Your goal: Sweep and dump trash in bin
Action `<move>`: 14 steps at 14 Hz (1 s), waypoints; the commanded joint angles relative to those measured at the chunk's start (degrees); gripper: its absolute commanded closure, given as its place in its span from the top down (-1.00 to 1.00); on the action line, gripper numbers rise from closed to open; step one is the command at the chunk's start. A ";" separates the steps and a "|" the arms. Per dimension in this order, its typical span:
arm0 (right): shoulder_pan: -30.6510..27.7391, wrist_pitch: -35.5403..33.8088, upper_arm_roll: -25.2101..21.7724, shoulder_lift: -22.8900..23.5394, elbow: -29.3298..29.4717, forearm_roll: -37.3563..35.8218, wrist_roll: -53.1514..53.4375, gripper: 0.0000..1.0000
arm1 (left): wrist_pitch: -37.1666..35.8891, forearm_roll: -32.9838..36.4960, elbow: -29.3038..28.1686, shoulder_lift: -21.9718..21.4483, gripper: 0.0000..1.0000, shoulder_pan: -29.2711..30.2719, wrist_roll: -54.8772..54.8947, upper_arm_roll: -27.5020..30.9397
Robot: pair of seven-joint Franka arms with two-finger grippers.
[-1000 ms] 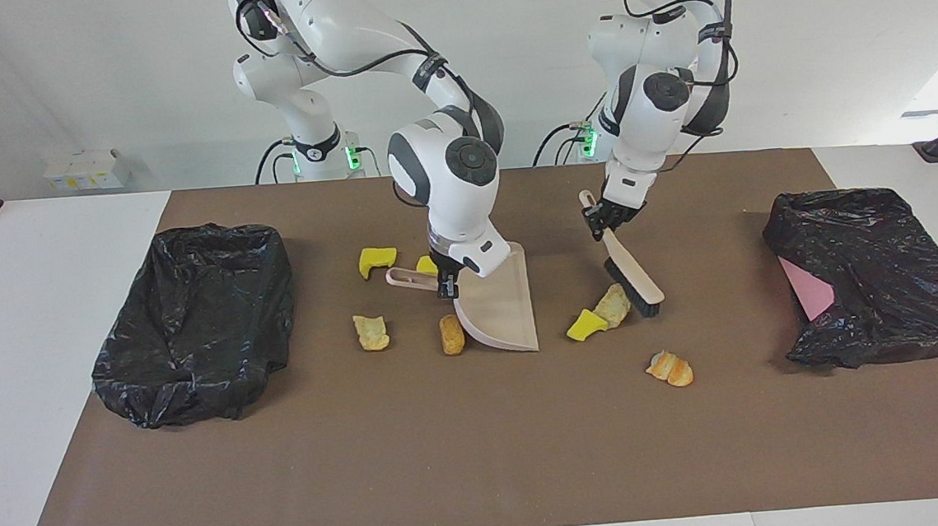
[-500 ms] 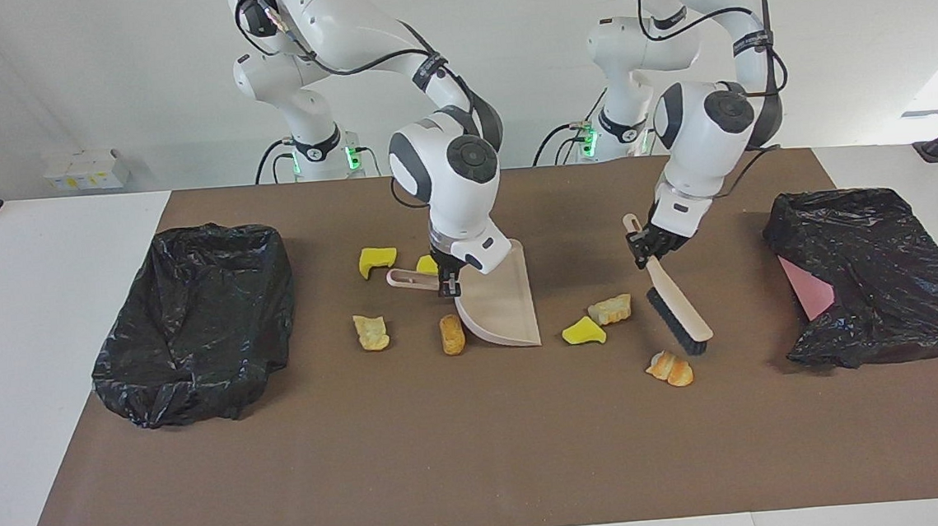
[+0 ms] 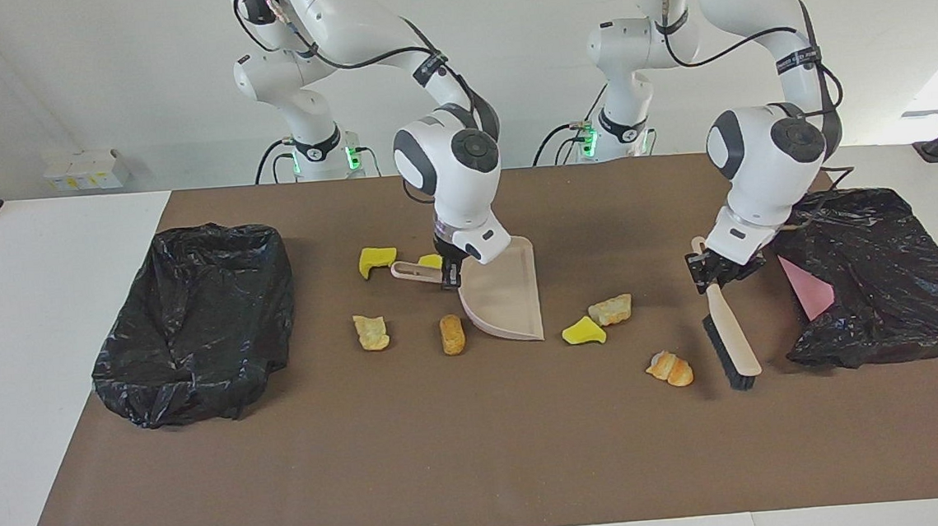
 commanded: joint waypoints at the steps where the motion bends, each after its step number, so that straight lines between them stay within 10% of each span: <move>1: -0.29 0.88 0.30 -2.23 -3.19 -1.35 0.67 -1.00 | -3.83 2.15 7.83 5.82 -1.00 1.90 5.74 -0.65; 14: -0.30 0.70 0.39 -2.93 -4.42 -1.26 0.67 -1.00 | -11.05 1.54 -2.69 0.57 -1.00 -9.60 17.29 -1.01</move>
